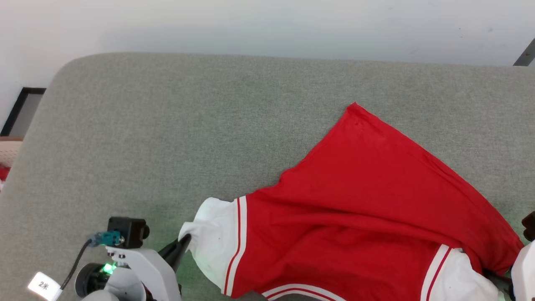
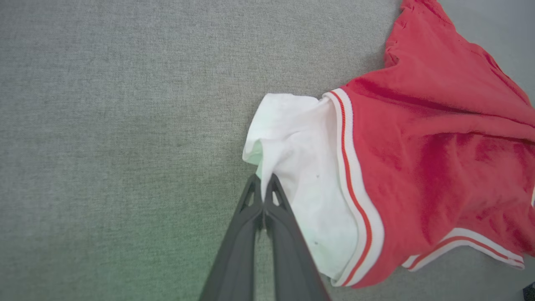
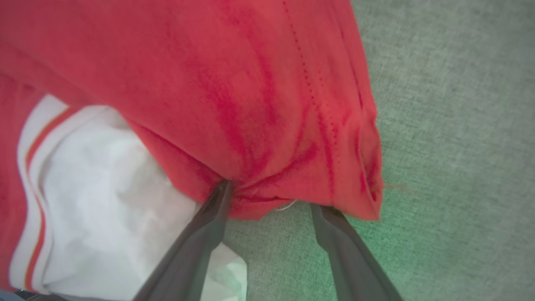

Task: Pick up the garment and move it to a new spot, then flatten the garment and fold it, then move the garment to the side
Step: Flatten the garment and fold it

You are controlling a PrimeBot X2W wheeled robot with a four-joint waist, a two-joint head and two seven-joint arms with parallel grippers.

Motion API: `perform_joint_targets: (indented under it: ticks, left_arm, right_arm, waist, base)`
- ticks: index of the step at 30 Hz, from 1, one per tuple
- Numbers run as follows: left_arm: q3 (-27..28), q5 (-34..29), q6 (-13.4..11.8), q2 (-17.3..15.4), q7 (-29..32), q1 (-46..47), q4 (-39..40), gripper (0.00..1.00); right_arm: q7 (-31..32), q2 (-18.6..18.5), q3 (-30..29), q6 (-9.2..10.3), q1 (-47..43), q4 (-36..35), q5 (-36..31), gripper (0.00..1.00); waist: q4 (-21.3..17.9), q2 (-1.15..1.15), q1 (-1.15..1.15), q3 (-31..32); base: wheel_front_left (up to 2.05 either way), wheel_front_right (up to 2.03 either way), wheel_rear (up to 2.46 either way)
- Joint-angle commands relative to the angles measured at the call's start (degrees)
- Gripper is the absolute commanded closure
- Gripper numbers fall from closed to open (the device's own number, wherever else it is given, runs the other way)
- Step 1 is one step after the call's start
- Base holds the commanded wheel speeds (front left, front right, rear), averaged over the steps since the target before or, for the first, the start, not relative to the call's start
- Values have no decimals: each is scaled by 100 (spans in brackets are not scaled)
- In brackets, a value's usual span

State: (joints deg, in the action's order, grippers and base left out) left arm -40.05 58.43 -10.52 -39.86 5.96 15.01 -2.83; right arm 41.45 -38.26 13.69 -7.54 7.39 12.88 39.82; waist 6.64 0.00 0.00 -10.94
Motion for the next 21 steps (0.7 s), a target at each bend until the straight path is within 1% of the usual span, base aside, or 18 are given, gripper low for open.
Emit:
perform_joint_targets:
  ticks: [1, 5, 9, 11, 13, 16, 19, 21]
  left_arm:
    - [5, 48, 12, 0, -38, -52, -6, 100]
    - [-11, 42, 3, -10, -46, -115, 20, 100]
    - [-35, 25, -7, -13, -48, -130, 68, 100]
    - [-65, -4, -8, 12, -36, -112, 91, 100]
    - [-103, -33, 19, 56, -22, -55, 105, 100]
    - [-165, -66, 89, 132, 0, 47, 74, 100]
    - [-247, -118, 173, 246, 35, 174, -3, 100]
    - [-318, -163, 243, 336, 65, 275, -68, 100]
  right_arm:
    - [175, 79, 97, 9, -378, 55, 17, 0]
    - [215, -47, -247, 7, -367, -662, -16, 0]
    - [141, -33, -597, 7, -269, -1562, -186, 0]
    - [77, -10, -612, 6, -136, -1959, -329, 0]
    - [-69, -24, -513, 7, 133, -2208, -491, 0]
    - [-370, -32, -227, 7, 628, -2203, -747, 0]
    - [-691, -41, 143, 7, 1304, -1820, -949, 0]
    - [-908, -40, 452, 7, 1755, -1408, -1037, 0]
  waist:
    - [-19, 0, 0, 54]
    - [-1, 0, 0, 128]
    - [73, 0, 0, 185]
    - [137, 0, 0, 183]
    - [219, 0, 0, 159]
    - [387, 0, 0, 105]
    - [599, 0, 0, 38]
    - [755, 0, 0, -8]
  base:
    - [0, 0, 0]
    - [0, 0, 0]
    - [0, 0, 0]
    - [0, 0, 0]
    - [0, 0, 0]
    - [0, 0, 0]
    - [0, 0, 0]
    - [0, 0, 0]
